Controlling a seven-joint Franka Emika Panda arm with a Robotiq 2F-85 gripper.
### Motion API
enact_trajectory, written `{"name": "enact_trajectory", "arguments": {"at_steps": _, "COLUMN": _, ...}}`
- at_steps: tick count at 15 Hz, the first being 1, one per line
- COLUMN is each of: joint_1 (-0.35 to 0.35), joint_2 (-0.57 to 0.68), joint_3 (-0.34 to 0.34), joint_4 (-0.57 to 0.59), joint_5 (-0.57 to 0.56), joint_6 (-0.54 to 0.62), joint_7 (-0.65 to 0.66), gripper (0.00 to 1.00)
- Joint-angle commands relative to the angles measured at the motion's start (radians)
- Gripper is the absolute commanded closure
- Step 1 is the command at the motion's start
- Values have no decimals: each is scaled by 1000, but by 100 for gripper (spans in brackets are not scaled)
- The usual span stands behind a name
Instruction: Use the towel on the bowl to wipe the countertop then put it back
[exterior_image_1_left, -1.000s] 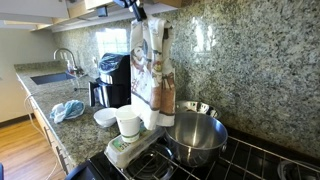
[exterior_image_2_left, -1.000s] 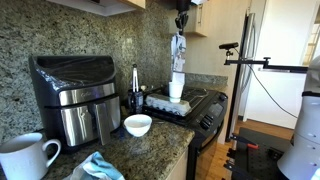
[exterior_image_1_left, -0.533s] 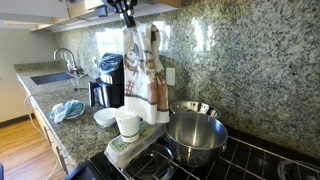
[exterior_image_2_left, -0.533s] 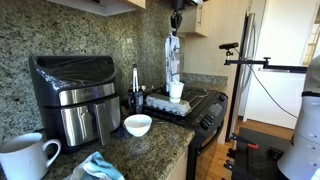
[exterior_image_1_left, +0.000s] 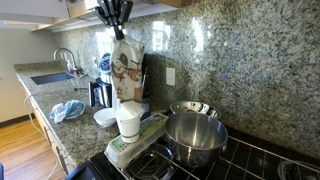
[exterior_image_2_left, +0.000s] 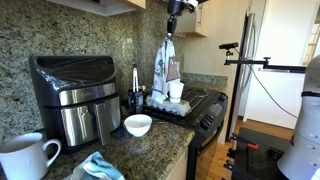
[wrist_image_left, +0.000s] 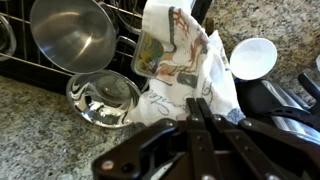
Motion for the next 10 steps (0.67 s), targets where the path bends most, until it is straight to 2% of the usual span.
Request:
{"name": "enact_trajectory", "arguments": {"at_steps": 1, "joint_1": 6, "joint_2": -35, "joint_3": -2, "joint_4": -75, "joint_5": 59, "joint_6": -9, "joint_7": -79, "gripper": 96}}
{"name": "enact_trajectory", "arguments": {"at_steps": 10, "joint_1": 19, "joint_2": -33, "joint_3": 5, "joint_4": -232, "joint_5": 135, "joint_6": 45, "joint_7": -257, "gripper": 96}}
